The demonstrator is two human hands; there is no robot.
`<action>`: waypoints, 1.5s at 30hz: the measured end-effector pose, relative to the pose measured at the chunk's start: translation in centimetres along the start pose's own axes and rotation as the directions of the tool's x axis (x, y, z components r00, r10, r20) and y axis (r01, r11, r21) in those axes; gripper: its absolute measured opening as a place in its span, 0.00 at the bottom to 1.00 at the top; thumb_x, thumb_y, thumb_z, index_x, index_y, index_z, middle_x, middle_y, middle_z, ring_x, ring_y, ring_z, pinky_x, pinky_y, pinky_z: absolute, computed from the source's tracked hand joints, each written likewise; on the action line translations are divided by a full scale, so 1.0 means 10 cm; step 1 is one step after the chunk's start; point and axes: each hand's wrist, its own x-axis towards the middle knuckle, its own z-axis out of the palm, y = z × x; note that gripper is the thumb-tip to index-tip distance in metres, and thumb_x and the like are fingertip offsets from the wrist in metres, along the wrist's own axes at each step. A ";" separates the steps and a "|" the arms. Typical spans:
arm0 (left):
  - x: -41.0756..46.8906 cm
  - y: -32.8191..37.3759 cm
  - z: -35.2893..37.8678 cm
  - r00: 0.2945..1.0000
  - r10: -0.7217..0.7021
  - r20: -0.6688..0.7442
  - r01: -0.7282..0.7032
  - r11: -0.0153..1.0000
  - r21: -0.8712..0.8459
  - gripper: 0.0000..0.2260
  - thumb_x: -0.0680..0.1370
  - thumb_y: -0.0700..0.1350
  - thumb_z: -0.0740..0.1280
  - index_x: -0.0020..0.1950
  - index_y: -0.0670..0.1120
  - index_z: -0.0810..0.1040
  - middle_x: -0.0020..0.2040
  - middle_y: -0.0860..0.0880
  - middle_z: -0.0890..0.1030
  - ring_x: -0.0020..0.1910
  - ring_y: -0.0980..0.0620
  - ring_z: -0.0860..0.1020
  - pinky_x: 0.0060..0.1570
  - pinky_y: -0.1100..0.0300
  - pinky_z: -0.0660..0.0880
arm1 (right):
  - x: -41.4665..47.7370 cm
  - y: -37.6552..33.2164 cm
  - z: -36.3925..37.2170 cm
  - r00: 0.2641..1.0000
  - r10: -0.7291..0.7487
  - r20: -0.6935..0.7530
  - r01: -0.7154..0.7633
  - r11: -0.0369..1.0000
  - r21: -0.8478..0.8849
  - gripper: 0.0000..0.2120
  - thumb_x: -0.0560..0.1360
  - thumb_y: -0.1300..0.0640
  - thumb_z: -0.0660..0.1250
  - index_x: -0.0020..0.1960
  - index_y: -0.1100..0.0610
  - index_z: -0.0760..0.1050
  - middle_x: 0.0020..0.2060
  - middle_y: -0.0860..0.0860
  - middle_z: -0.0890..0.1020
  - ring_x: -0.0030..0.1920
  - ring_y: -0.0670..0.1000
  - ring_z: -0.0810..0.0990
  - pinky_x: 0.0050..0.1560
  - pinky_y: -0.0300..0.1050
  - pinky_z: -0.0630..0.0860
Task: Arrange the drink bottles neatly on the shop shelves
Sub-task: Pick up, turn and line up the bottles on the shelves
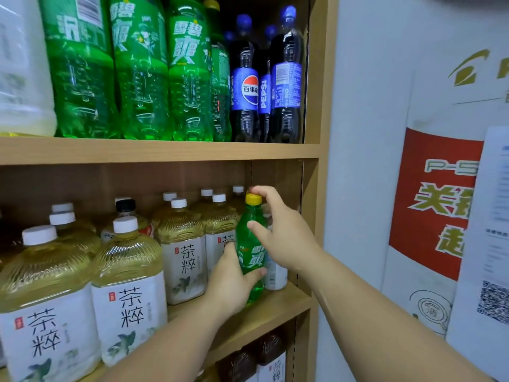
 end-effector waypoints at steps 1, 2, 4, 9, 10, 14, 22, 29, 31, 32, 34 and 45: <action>-0.05 0.00 0.00 1.000 0.017 0.001 -0.017 1.000 0.000 0.24 0.74 0.47 0.78 0.64 0.56 0.69 0.57 0.58 0.81 0.57 0.57 0.79 0.61 0.52 0.78 | -0.07 -0.02 0.00 1.000 -0.014 0.001 0.014 1.000 0.004 0.28 0.81 0.51 0.67 0.72 0.33 0.57 0.55 0.46 0.80 0.52 0.49 0.81 0.51 0.52 0.81; -0.09 0.00 0.00 0.999 0.044 -0.003 -0.044 0.999 -0.003 0.25 0.74 0.47 0.78 0.65 0.57 0.69 0.57 0.60 0.80 0.58 0.58 0.79 0.62 0.52 0.77 | -0.13 -0.03 0.00 1.000 -0.023 -0.001 0.023 1.000 0.019 0.28 0.81 0.51 0.67 0.72 0.32 0.57 0.56 0.45 0.80 0.53 0.49 0.81 0.52 0.53 0.81; -0.16 0.03 -0.01 0.995 0.095 -0.003 -0.095 0.995 0.015 0.26 0.74 0.47 0.77 0.66 0.59 0.69 0.57 0.62 0.79 0.60 0.59 0.78 0.63 0.53 0.77 | -0.20 -0.04 -0.08 1.000 -0.026 -0.012 0.026 0.998 0.052 0.29 0.81 0.51 0.67 0.72 0.30 0.56 0.58 0.44 0.80 0.55 0.48 0.81 0.54 0.54 0.81; -0.31 0.37 -0.24 0.984 0.178 0.017 -0.176 0.981 -0.086 0.23 0.76 0.51 0.75 0.65 0.64 0.69 0.58 0.63 0.82 0.58 0.63 0.79 0.61 0.52 0.79 | -0.25 -0.14 -0.40 0.996 -0.038 -0.074 0.053 0.978 0.203 0.37 0.79 0.50 0.69 0.77 0.29 0.50 0.58 0.38 0.80 0.55 0.42 0.81 0.59 0.48 0.79; -0.34 0.48 -0.32 0.980 0.198 0.017 -0.194 0.972 -0.131 0.21 0.76 0.51 0.75 0.64 0.64 0.70 0.58 0.63 0.82 0.58 0.63 0.80 0.61 0.51 0.79 | -0.25 -0.18 -0.46 0.995 -0.039 -0.091 0.060 0.967 0.246 0.38 0.79 0.50 0.70 0.78 0.30 0.51 0.57 0.38 0.80 0.54 0.42 0.81 0.58 0.47 0.80; -0.45 1.01 -0.65 0.951 0.309 -0.025 -0.307 0.926 -0.221 0.15 0.78 0.49 0.73 0.62 0.61 0.74 0.56 0.61 0.84 0.55 0.65 0.81 0.58 0.56 0.80 | -0.29 -0.36 -0.66 0.990 -0.052 -0.128 0.102 0.899 0.425 0.27 0.81 0.52 0.67 0.74 0.31 0.61 0.55 0.42 0.82 0.51 0.44 0.83 0.53 0.46 0.81; -0.54 1.84 -1.12 0.910 0.387 -0.150 -0.415 0.865 -0.282 0.15 0.75 0.57 0.75 0.59 0.55 0.78 0.53 0.57 0.86 0.52 0.59 0.84 0.55 0.55 0.80 | -0.39 -0.69 -0.88 0.968 -0.157 -0.198 0.232 0.862 0.452 0.25 0.77 0.55 0.73 0.68 0.36 0.69 0.55 0.35 0.80 0.53 0.44 0.81 0.49 0.43 0.81; -0.48 2.40 -1.27 0.877 0.396 -0.274 -0.429 0.900 -0.074 0.13 0.74 0.59 0.75 0.48 0.59 0.71 0.44 0.62 0.78 0.45 0.64 0.79 0.36 0.67 0.70 | -0.06 -0.99 -0.99 0.942 -0.100 -0.320 0.201 0.932 0.300 0.42 0.68 0.44 0.78 0.76 0.39 0.61 0.59 0.40 0.80 0.55 0.41 0.81 0.56 0.44 0.80; -0.42 2.45 -1.29 0.866 0.417 -0.275 -0.439 0.898 -0.021 0.15 0.74 0.59 0.75 0.51 0.58 0.72 0.45 0.62 0.78 0.46 0.63 0.79 0.37 0.67 0.70 | 0.09 -1.04 -1.02 0.937 -0.083 -0.339 0.183 0.944 0.276 0.41 0.71 0.48 0.77 0.78 0.43 0.60 0.60 0.44 0.80 0.57 0.47 0.80 0.52 0.41 0.78; -0.40 2.47 -1.31 0.865 0.421 -0.272 -0.437 0.900 0.004 0.16 0.74 0.59 0.75 0.53 0.57 0.72 0.46 0.62 0.78 0.46 0.63 0.79 0.38 0.67 0.70 | 0.16 -1.06 -1.03 0.939 -0.080 -0.334 0.174 0.949 0.262 0.40 0.72 0.50 0.77 0.78 0.44 0.60 0.59 0.44 0.79 0.57 0.47 0.80 0.49 0.38 0.76; -0.34 2.48 -1.39 0.871 0.422 -0.251 -0.412 0.907 0.093 0.18 0.76 0.60 0.72 0.60 0.55 0.73 0.51 0.61 0.80 0.49 0.59 0.80 0.40 0.64 0.72 | 0.28 -1.09 -1.05 0.943 -0.082 -0.322 0.167 0.955 0.244 0.39 0.73 0.51 0.76 0.78 0.45 0.60 0.57 0.43 0.79 0.56 0.47 0.79 0.49 0.40 0.74; -0.08 1.87 -2.05 0.711 0.690 -0.135 -0.021 0.213 0.977 0.24 0.77 0.62 0.65 0.70 0.53 0.76 0.73 0.46 0.70 0.64 0.42 0.70 0.57 0.45 0.72 | 1.00 -1.14 -1.02 0.911 0.039 -0.411 0.071 0.966 0.248 0.33 0.77 0.46 0.72 0.77 0.52 0.61 0.58 0.46 0.76 0.54 0.50 0.75 0.51 0.44 0.69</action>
